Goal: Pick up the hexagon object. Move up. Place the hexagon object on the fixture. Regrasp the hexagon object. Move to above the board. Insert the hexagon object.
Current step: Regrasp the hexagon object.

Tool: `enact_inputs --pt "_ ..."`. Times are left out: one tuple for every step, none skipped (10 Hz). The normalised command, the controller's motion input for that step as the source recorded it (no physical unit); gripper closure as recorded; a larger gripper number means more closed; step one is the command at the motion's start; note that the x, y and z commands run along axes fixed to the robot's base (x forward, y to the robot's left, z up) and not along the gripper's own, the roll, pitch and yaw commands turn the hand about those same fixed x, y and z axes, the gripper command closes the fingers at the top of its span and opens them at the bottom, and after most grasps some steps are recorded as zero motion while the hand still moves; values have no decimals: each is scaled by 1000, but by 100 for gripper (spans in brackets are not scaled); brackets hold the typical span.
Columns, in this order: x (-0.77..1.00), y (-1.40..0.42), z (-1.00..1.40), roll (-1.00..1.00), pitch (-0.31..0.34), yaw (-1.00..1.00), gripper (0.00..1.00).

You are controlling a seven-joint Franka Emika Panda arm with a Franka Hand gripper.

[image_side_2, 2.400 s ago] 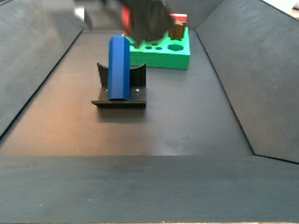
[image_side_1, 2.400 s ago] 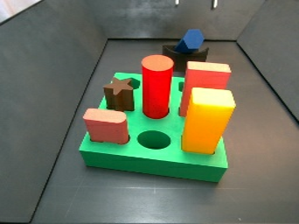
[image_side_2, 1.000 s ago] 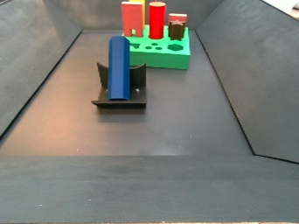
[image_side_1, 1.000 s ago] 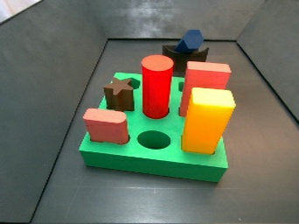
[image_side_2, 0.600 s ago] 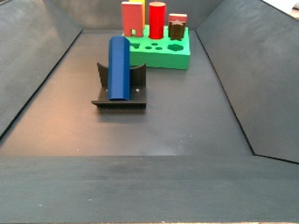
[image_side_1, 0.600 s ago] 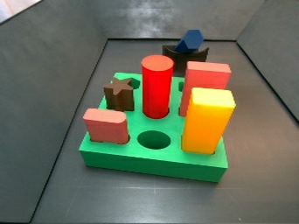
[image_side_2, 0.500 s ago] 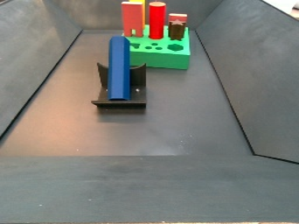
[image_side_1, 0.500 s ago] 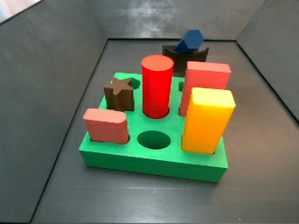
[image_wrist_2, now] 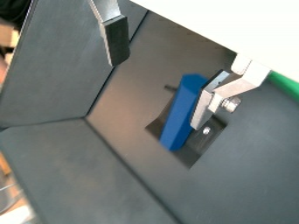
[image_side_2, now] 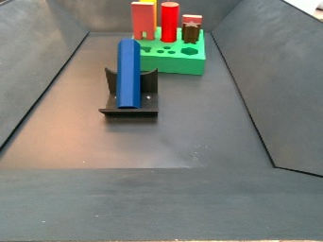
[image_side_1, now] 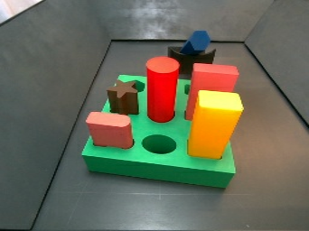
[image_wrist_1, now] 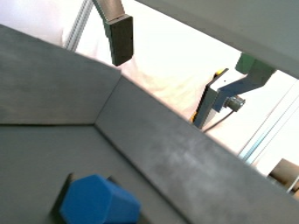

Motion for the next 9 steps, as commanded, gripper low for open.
enact_inputs --pt "103 -50 -8 549 162 186 0" --pt "99 -43 -2 324 123 207 0" --pt "90 -37 1 221 87 213 0" --pt "79 -40 -7 169 40 209 0" --pt "28 46 -1000 62 4 159 0" --pt "32 46 -1000 57 -10 142 0" --pt "42 45 -1000 50 -47 123 0" --pt "48 43 -1000 50 -80 102 0" --pt "55 40 -1000 53 -110 74 0"
